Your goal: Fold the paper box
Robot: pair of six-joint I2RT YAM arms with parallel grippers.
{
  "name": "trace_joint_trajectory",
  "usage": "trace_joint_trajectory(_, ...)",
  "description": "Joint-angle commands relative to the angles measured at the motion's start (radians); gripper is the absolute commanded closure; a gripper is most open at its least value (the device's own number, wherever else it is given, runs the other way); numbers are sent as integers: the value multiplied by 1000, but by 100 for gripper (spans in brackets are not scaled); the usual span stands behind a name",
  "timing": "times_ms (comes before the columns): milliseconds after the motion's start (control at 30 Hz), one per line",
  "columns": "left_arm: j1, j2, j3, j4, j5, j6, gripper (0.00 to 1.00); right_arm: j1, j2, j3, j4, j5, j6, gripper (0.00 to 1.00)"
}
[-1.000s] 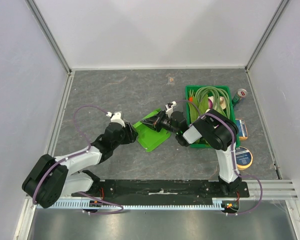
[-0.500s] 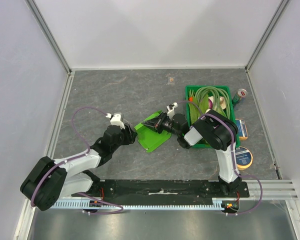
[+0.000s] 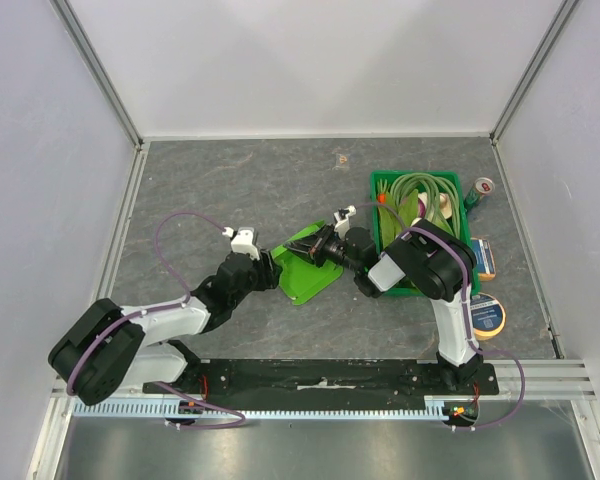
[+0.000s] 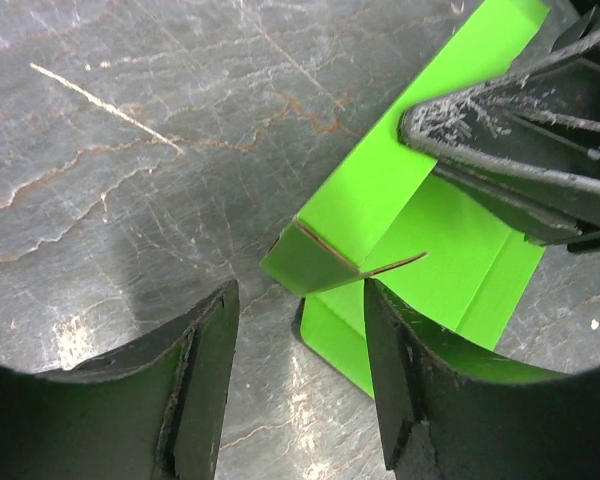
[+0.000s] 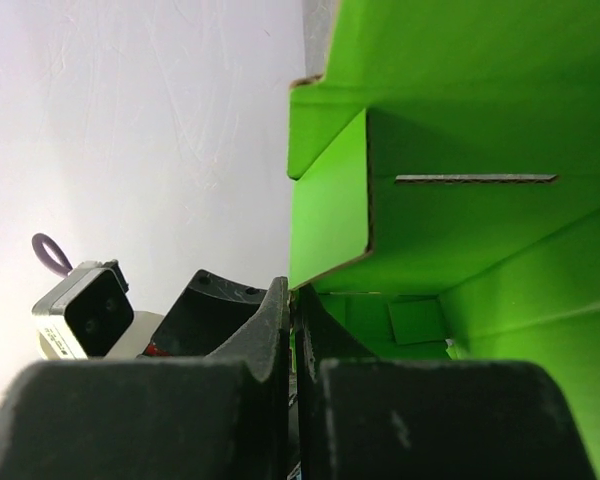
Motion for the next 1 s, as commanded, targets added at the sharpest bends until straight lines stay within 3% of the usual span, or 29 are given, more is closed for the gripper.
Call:
trace_joint_trajectory(0, -8, 17, 16, 139, -110, 12, 42, 15, 17, -19, -10, 32, 36, 100)
trace_joint_trajectory(167, -15, 80, 31, 175, -190, 1, 51, 29, 6, -39, -16, 67, 66, 100)
trace_joint_trajectory(300, -27, 128, 62, 141, -283, -5, 66, 38, 3, -41, -19, 93, 85, 100)
trace_joint_trajectory(433, -41, 171, 92, 120, -360, -20, 71, 61, -5, -50, -27, 133, 112, 100)
trace_joint_trajectory(667, -47, 251, 163, -11, -517, -93, 80, 104, -13, -44, -56, 194, 171, 100)
trace_joint_trajectory(800, -47, 304, 221, -136, -607, -140, 98, 130, -14, -48, -53, 234, 209, 100)
trace_joint_trajectory(967, -63, 392, 318, -382, -777, -295, 98, 155, -5, -55, -22, 276, 249, 100)
